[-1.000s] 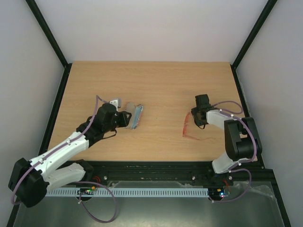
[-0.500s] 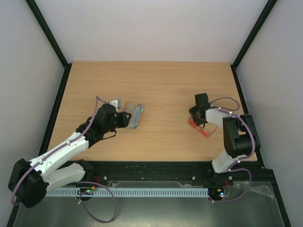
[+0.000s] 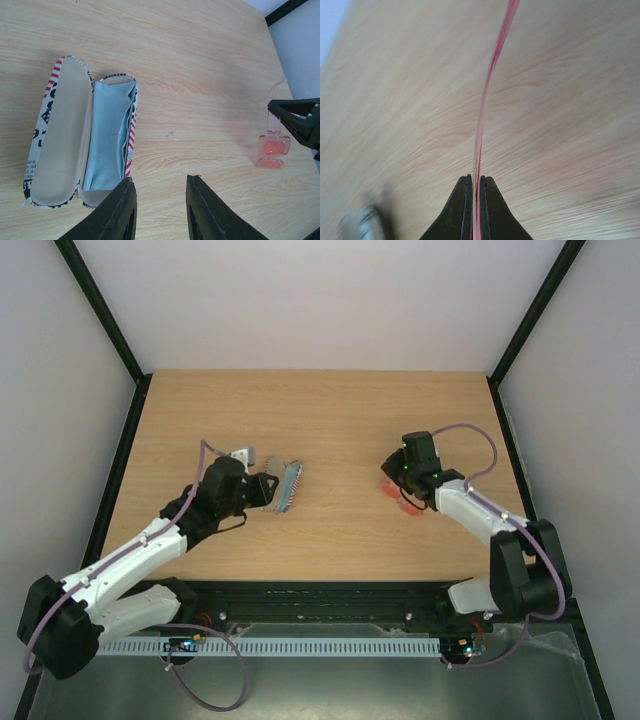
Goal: Organize the sunglasses
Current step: Pick up the sunglasses from the center of the board, then fold the sunglasses at the center of the board.
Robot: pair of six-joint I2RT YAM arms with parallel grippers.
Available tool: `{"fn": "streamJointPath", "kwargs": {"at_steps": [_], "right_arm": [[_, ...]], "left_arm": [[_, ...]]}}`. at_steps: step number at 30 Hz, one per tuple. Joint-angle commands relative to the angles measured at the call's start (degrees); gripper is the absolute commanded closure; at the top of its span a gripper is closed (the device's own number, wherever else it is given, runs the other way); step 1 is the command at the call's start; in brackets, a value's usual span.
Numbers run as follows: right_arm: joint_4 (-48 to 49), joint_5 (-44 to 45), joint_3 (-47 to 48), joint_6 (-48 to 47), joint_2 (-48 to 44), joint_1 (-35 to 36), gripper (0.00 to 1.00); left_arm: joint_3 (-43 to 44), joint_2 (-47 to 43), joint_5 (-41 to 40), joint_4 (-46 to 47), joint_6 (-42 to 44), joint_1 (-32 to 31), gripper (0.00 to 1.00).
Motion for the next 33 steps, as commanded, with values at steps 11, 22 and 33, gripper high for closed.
{"fn": "streamJointPath", "kwargs": {"at_steps": [11, 22, 33], "right_arm": [[27.7, -30.8, -4.8, -18.8, -17.2, 8.5, 0.99], [50.9, -43.2, -3.7, -15.7, -17.3, 13.5, 0.99], [66.2, -38.8, -0.1, -7.2, -11.6, 18.5, 0.99]], "left_arm": [[11.0, 0.5, 12.9, -6.7, -6.0, 10.0, 0.48], [13.6, 1.3, 27.9, 0.7, -19.6, 10.2, 0.34], [2.6, 3.1, 38.1, 31.4, -52.9, 9.5, 0.37]]}}
